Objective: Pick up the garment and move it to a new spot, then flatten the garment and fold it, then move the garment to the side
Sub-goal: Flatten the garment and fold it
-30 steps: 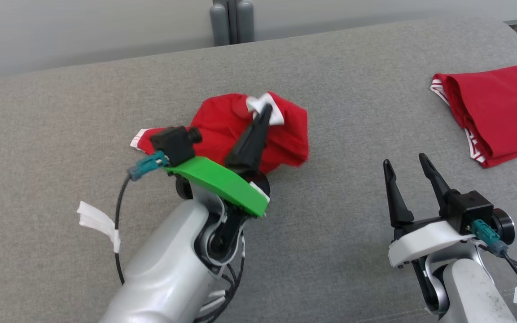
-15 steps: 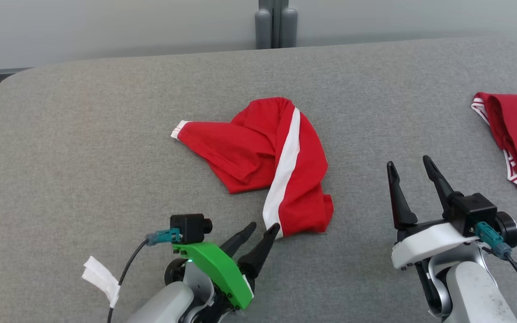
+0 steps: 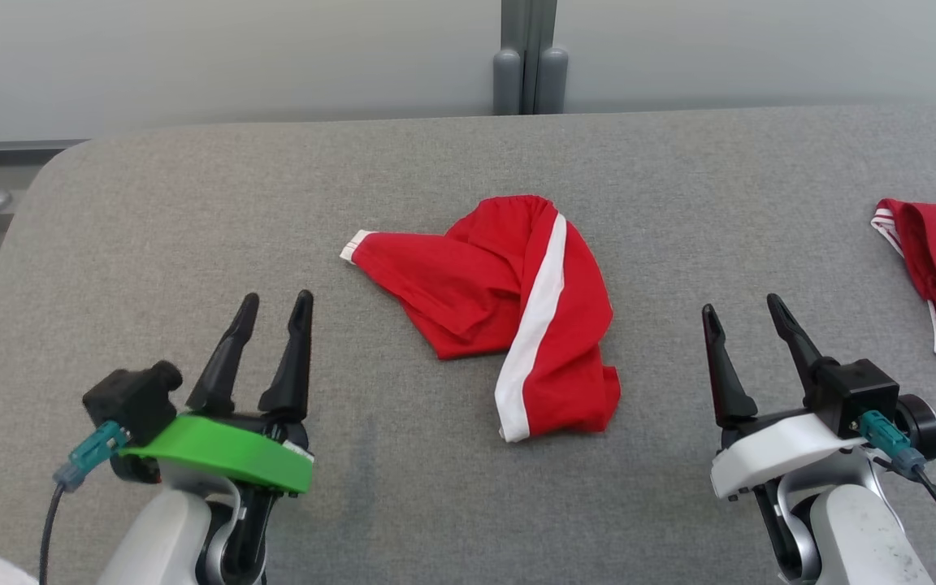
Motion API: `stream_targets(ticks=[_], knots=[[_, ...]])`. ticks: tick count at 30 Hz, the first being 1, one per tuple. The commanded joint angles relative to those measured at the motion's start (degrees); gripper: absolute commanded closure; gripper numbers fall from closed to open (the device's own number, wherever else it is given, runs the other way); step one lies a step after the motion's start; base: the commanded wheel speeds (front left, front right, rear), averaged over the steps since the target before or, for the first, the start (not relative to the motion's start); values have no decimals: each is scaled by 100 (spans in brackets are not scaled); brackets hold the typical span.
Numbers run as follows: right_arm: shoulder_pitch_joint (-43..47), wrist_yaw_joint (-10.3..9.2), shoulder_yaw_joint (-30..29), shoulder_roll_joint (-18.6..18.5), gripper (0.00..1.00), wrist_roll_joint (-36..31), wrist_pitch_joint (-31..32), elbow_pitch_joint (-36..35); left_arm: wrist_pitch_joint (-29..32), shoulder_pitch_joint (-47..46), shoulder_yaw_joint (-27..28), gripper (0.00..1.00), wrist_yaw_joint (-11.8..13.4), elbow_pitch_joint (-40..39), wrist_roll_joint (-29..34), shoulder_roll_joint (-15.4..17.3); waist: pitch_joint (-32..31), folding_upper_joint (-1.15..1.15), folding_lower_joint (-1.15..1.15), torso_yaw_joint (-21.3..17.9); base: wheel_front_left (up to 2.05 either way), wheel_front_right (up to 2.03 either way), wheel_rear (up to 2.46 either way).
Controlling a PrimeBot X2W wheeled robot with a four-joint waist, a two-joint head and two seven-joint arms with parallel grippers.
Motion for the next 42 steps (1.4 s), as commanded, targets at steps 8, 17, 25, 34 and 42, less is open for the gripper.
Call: stream_targets(ticks=[8, 17, 25, 34, 42], knots=[[153, -3, 85, -13, 0, 11, 12, 75, -13, 917, 1340, 0, 28, -378, 1540, -316, -224, 0, 0, -60, 0, 0, 0], [195, -2, 408, -7, 0, -57, 93, 227, -13, 1153, 1711, 0, -174, -205, 2108, -578, -300, 0, 0, -50, 0, 0, 0], [-189, -4, 1794, -19, 0, 186, 679, 891, -14, 963, 1739, 0, -259, -149, 2237, -764, -96, 0, 0, 89, 0, 0, 0], [-805, -4, 2304, -18, 0, 116, 891, 1816, -14, 792, 1614, 0, -270, -92, 2187, -813, 87, 0, 0, 356, 0, 0, 0], [-1081, -4, 2300, -14, 100, -108, 1006, 2405, -14, 757, 1551, 0, -273, -93, 2113, -761, 134, 0, 0, 466, 0, 0, 0]])
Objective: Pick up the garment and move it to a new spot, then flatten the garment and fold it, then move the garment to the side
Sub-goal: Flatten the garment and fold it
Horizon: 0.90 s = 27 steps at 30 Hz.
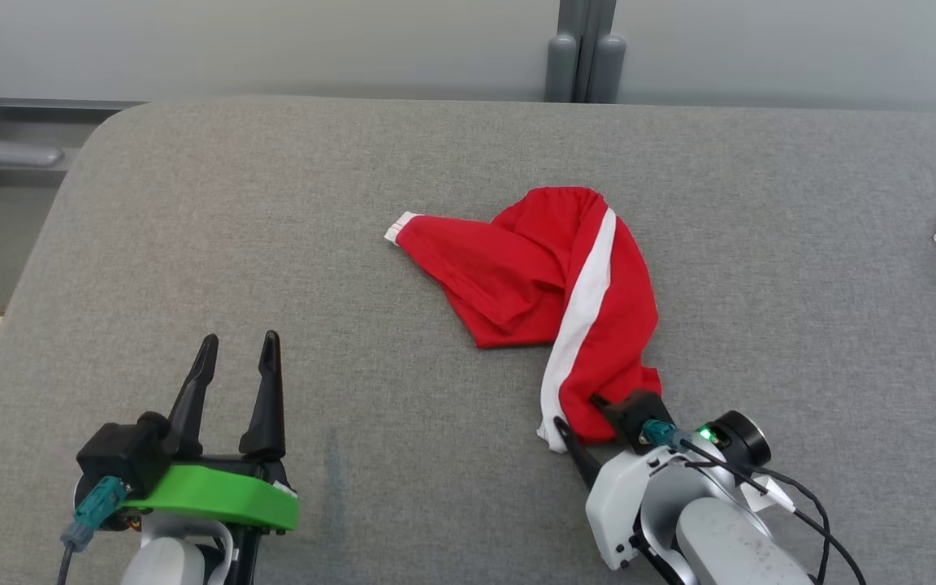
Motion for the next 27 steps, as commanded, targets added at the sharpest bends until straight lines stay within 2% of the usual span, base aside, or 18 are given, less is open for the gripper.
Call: stream_targets(ticks=[1, 7, 13, 17, 20, 21, 22, 27], knots=[[-68, -5, -42, -19, 100, -54, -26, 66, -13, -87, -1, 0, -12, -3, -24, 45, 1, 0, 0, 11, 0, 0, 0], [-77, -5, -626, -18, 100, -17, -440, -186, -13, -63, 14, 0, -12, -7, -40, 49, -16, 0, 0, -27, 0, 0, 0], [73, -5, -1785, -19, 100, 69, -937, -932, -13, -2, 46, 0, -12, -49, -34, 68, -37, 0, 0, -132, 0, 0, 0], [154, -5, -2663, -20, 100, 84, -925, -1320, -13, 6, 46, 0, -12, -65, -35, 67, -37, 0, 0, -220, 0, 0, 0], [91, -5, -3230, -18, 100, 398, -908, -1342, -13, -20, 15, 0, -12, -67, -39, 57, -22, 0, 0, -261, 0, 0, 0], [40, -5, -3422, -11, 83, 450, -928, -1282, -13, -35, 2, 0, -12, -68, -39, 54, -13, 0, 0, -275, 0, 0, 0], [1, -5, -3612, -12, 0, 471, -895, -1186, -13, -48, 1, 0, -12, -66, -38, 54, -8, 0, 0, -287, 0, 0, 0], [-240, -5, -4181, -13, 0, 201, -1037, -928, -13, -80, -35, 0, -12, -38, -53, 77, -15, 0, 0, -307, 0, 0, 0]])
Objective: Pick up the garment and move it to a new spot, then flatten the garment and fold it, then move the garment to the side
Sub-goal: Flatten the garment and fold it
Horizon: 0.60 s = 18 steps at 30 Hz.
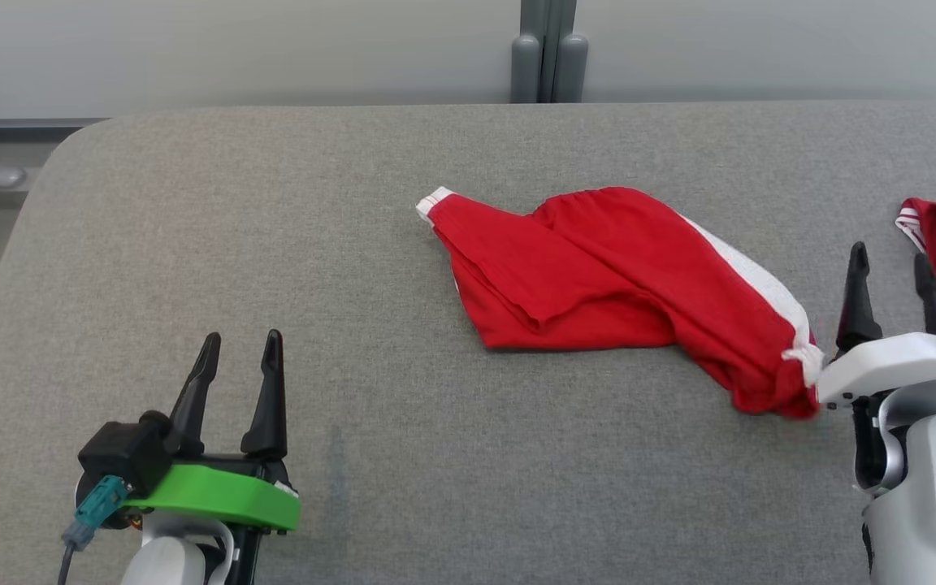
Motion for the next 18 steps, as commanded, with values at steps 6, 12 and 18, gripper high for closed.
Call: stream_targets(ticks=[6, 12, 18], knots=[[18, -3, -55, 1, 0, -538, 0, -70, -13, -24, -15, 0, -11, 13, -48, 78, -67, 0, 0, 17, 0, 0, 0], [254, -3, 1239, -6, 0, -416, 630, -135, -13, 59, 38, 0, -11, -41, -36, 60, -74, 0, 0, -9, 0, 0, 0], [-158, -3, 2607, -8, 0, 188, 1311, 177, -13, -57, -22, 0, -11, -59, -25, 39, 15, 0, 0, 32, 0, 0, 0]])
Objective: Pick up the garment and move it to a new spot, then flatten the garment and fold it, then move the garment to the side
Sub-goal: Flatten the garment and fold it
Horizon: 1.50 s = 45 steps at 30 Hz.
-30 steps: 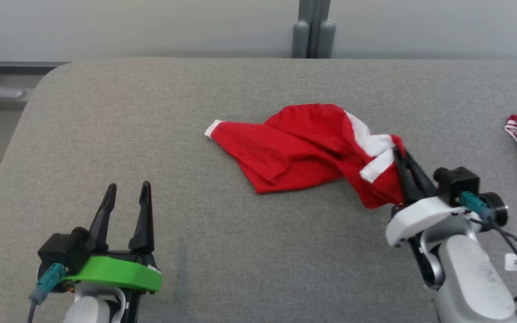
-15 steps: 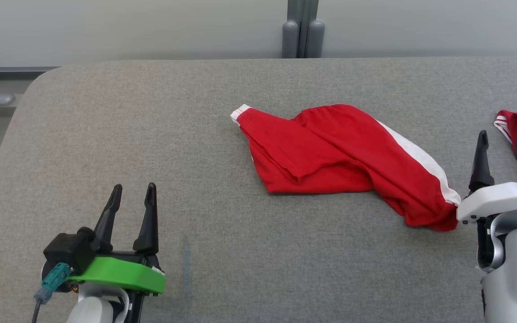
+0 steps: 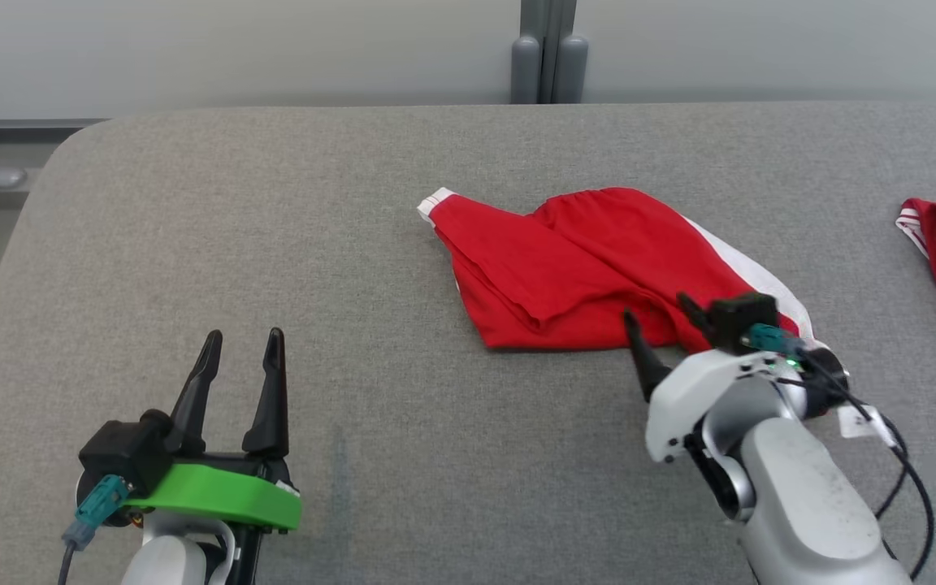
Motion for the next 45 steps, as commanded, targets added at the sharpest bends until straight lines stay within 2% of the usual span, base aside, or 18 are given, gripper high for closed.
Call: stream_targets(ticks=[1, 3, 7, 20, 21, 22, 23, 29, 34, 38, 45], knots=[[-212, -1, 226, -8, 0, -36, 54, 51, -13, -92, -3, 0, -11, -12, -13, 17, 45, 0, 0, 46, 0, 0, 0], [-436, -2, 636, -10, 0, -225, 120, 219, -13, -155, -36, 0, -11, -26, -15, 18, 101, 0, 0, 113, 0, 0, 0], [-778, -2, 1063, -16, 0, -209, 147, 542, -13, -195, -82, 0, -12, -1, -30, 28, 178, 0, 0, 246, 0, 0, 0], [-1223, -3, 1186, -16, 0, -537, 268, 1411, -13, -282, -86, 0, -12, 4, -49, -1, 324, 0, 0, 462, 0, 0, 0], [-1237, -2, 1138, -16, 58, -610, 253, 1450, -13, -285, -81, 0, -12, 3, -49, -2, 330, 0, 0, 465, 0, 0, 0], [-1244, -2, 1113, -14, 85, -631, 228, 1468, -13, -288, -78, 0, -12, 4, -49, -6, 334, 0, 0, 468, 0, 0, 0], [-1245, -3, 1063, -14, 100, -639, 187, 1477, -13, -290, -75, 0, -12, 4, -48, -7, 338, 0, 0, 471, 0, 0, 0], [-1141, -3, 771, -13, 100, -648, -52, 1416, -13, -259, -57, 0, -12, 7, -32, -16, 318, 0, 0, 444, 0, 0, 0], [-717, -3, 348, -14, 100, -540, -290, 966, -13, -160, -14, 0, -12, 9, -12, -17, 238, 0, 0, 353, 0, 0, 0], [-177, -3, -164, -18, 100, -693, -226, 277, -13, -101, 54, 0, -12, -19, -9, 11, 207, 0, 0, 176, 0, 0, 0], [862, -3, -1155, -14, 100, -1008, 309, -1168, -12, -42, 58, 0, -12, -21, -9, 42, 179, 0, 0, -214, 0, 0, 0]])
